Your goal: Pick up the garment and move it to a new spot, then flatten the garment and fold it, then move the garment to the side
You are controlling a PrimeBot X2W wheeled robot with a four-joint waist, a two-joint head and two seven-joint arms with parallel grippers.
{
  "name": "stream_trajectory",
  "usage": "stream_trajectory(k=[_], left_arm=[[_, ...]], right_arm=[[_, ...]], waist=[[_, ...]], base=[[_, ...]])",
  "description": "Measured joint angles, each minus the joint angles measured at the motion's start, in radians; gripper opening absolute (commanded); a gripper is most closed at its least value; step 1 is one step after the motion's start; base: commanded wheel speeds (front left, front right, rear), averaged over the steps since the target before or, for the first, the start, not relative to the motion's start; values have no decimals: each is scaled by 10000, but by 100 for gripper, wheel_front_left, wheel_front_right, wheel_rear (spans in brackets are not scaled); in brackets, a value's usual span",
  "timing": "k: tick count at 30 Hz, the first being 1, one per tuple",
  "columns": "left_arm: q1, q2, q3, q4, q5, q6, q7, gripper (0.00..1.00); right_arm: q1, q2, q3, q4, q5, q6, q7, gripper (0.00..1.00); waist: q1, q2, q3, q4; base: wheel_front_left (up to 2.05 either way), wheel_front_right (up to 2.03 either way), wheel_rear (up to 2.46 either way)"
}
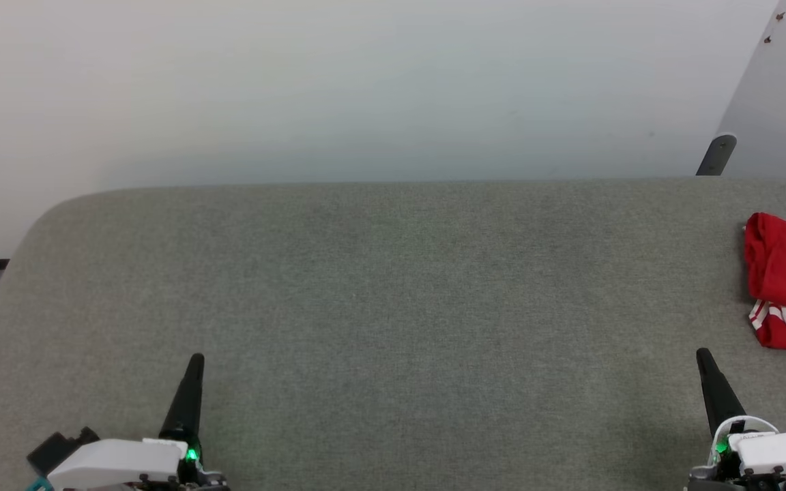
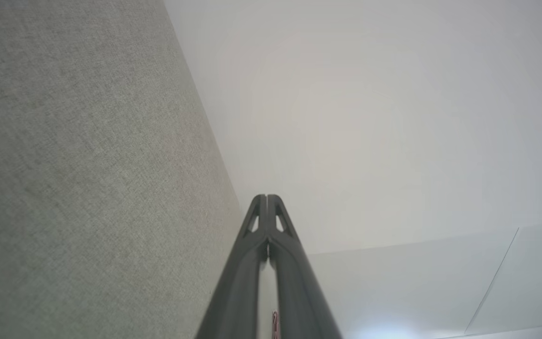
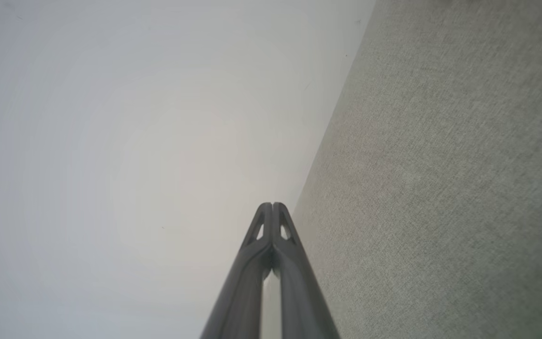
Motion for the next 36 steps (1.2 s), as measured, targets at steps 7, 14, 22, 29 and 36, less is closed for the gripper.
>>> stream_trajectory(k=[7, 14, 22, 29, 36], left_arm=[[-95, -79, 31, 8, -453, 0, 144, 0], [-165, -146, 63, 17, -844, 0, 268, 0], [-286, -224, 98, 25, -1304, 0, 412, 0], [-348, -293, 128, 33, -1684, -2, 529, 0], [-362, -309, 132, 33, -1718, -2, 531, 0]], right_arm=[[-77, 15, -12, 33, 581, -4, 111, 0], [-219, 29, -23, 56, 1129, -4, 270, 0], [-301, 38, -35, 82, 1710, -4, 397, 0], [-365, 46, -48, 105, 2196, -4, 525, 0], [-432, 50, -50, 107, 2245, -4, 527, 0]], waist=[[0, 0, 50, -41], [-1, 0, 100, -82], [0, 0, 157, -129], [0, 0, 207, -170], [0, 0, 212, -174]], base=[[0, 0, 0], [0, 0, 0], [0, 0, 0], [0, 0, 0], [0, 0, 0]])
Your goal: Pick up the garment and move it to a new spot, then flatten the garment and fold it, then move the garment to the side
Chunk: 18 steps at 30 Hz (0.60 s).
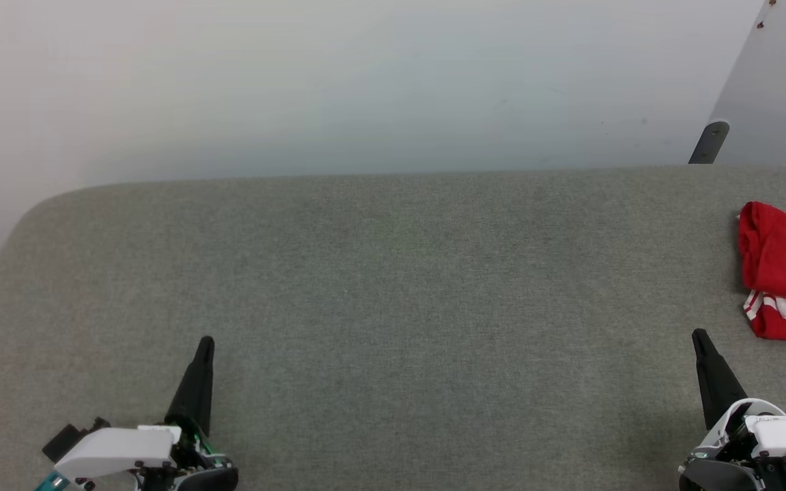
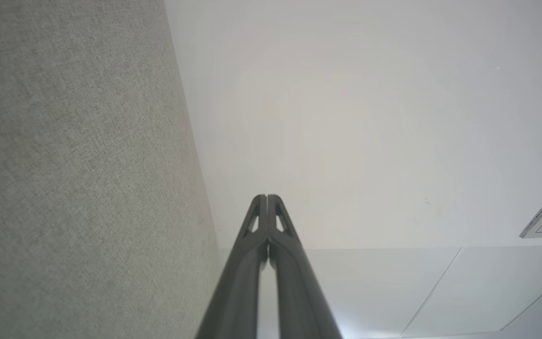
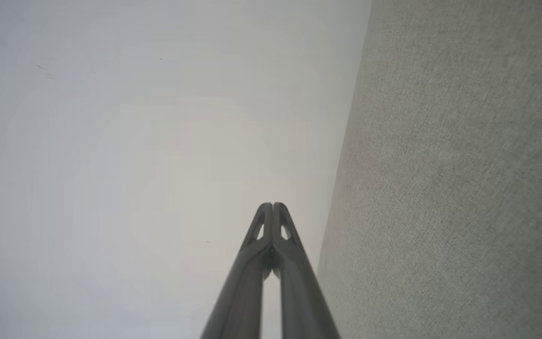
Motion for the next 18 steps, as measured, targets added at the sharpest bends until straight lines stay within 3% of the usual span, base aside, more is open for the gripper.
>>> stream_trajectory(k=[18], left_arm=[[-1, 0, 2, 0, 0, 0, 0, 0]], right_arm=[[0, 2, -2, 2, 0, 0, 0, 0]], waist=[[0, 0, 0, 0]], base=[[0, 0, 0]])
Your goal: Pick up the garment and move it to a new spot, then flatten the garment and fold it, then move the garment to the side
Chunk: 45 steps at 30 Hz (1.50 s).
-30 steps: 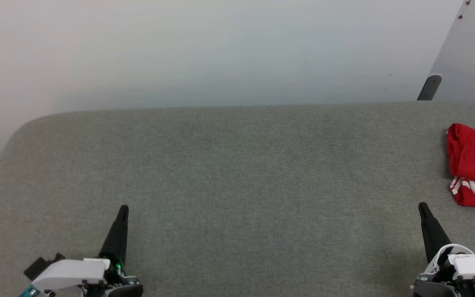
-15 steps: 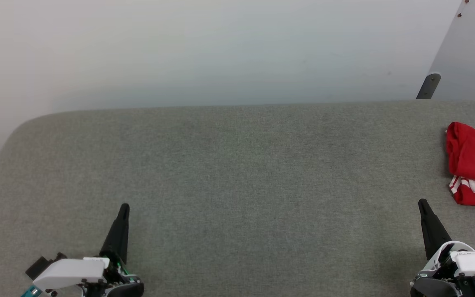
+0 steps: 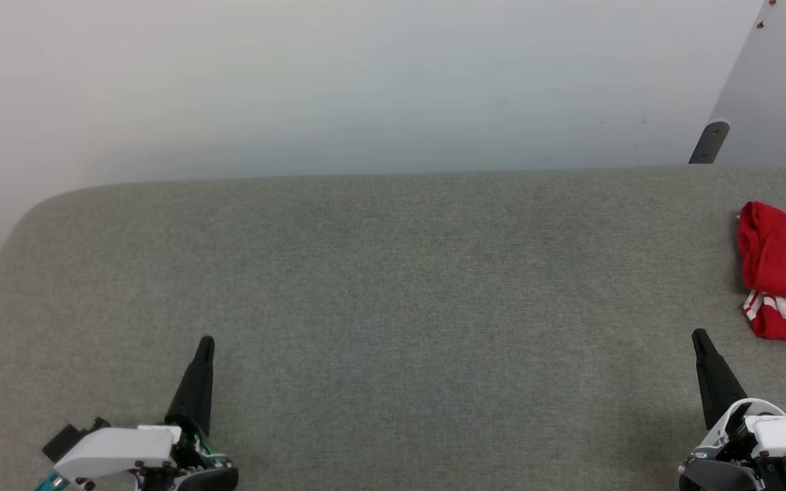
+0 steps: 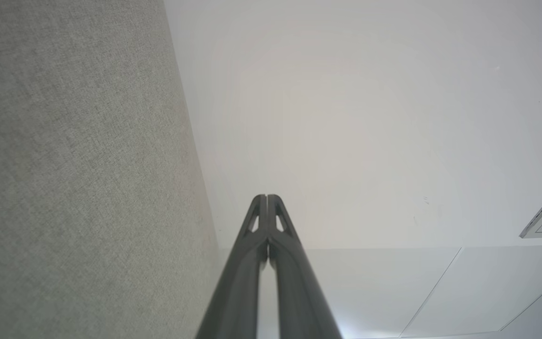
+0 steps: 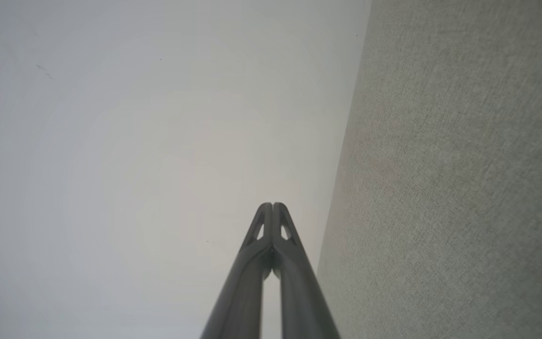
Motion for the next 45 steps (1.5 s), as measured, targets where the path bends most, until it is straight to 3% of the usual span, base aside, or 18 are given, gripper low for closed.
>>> stream_trajectory(k=[45], left_arm=[[-2, -2, -2, 0, 0, 0, 0, 0]], right_arm=[[0, 0, 2, -2, 0, 0, 0, 0]], waist=[[0, 0, 0, 0]], base=[[0, 0, 0]])
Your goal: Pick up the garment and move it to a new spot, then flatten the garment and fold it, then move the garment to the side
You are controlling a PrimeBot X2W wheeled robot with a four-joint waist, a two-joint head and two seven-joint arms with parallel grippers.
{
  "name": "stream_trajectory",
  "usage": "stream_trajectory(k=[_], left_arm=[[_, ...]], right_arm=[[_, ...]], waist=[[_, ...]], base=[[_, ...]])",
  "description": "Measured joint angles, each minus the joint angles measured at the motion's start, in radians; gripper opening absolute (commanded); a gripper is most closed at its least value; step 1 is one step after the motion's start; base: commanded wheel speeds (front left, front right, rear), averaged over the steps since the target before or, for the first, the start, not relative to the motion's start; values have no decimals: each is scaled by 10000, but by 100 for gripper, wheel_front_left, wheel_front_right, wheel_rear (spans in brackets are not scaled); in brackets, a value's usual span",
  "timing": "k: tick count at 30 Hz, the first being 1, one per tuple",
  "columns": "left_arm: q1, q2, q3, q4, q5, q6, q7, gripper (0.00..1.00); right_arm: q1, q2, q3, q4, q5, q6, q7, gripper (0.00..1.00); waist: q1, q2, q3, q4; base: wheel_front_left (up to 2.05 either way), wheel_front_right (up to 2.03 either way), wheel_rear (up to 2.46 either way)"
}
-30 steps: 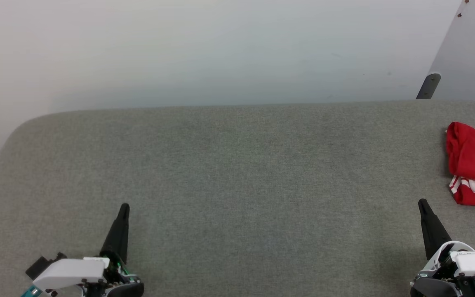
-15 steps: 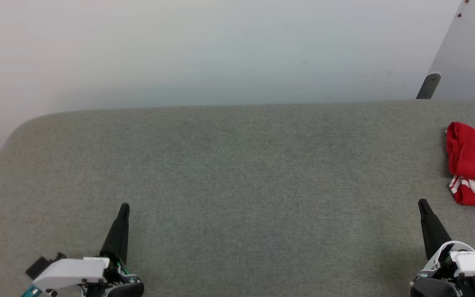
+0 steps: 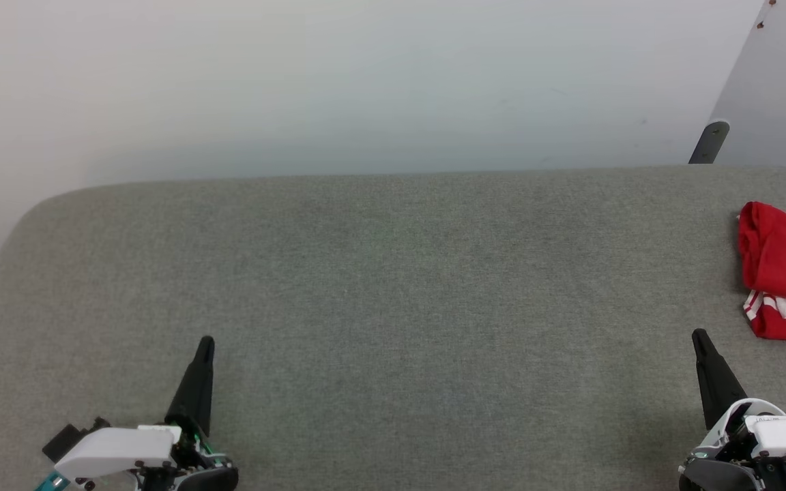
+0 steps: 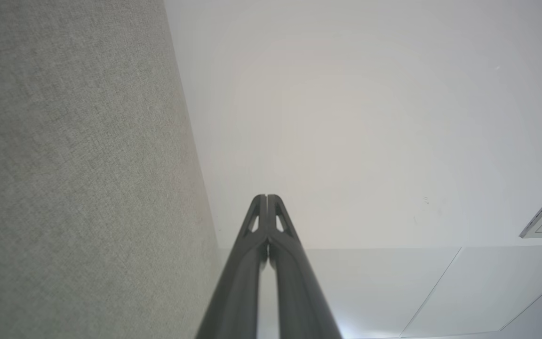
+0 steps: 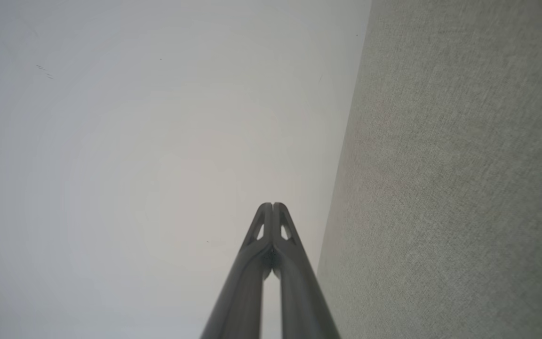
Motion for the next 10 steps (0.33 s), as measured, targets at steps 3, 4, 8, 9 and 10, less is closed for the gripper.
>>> stream_trajectory(k=[3, 4, 8, 9, 10], left_arm=[[0, 0, 2, 0, 0, 0, 0, 0], [0, 0, 0, 0, 0, 0, 0, 0], [0, 0, 2, 0, 0, 0, 0, 0], [0, 0, -2, 0, 0, 0, 0, 0], [0, 0, -2, 0, 0, 0, 0, 0]], right_arm=[[0, 0, 0, 2, 0, 0, 0, 0], [0, 0, 0, 2, 0, 0, 0, 0], [0, 0, 0, 2, 0, 0, 0, 0], [0, 0, 0, 2, 0, 0, 0, 0], [0, 0, 0, 2, 0, 0, 0, 0]], waist=[[0, 0, 0, 0], [0, 0, 0, 0], [0, 0, 0, 0], [0, 0, 0, 0], [0, 0, 0, 0]], base=[[0, 0, 0], [0, 0, 0], [0, 0, 0], [0, 0, 0], [0, 0, 0]])
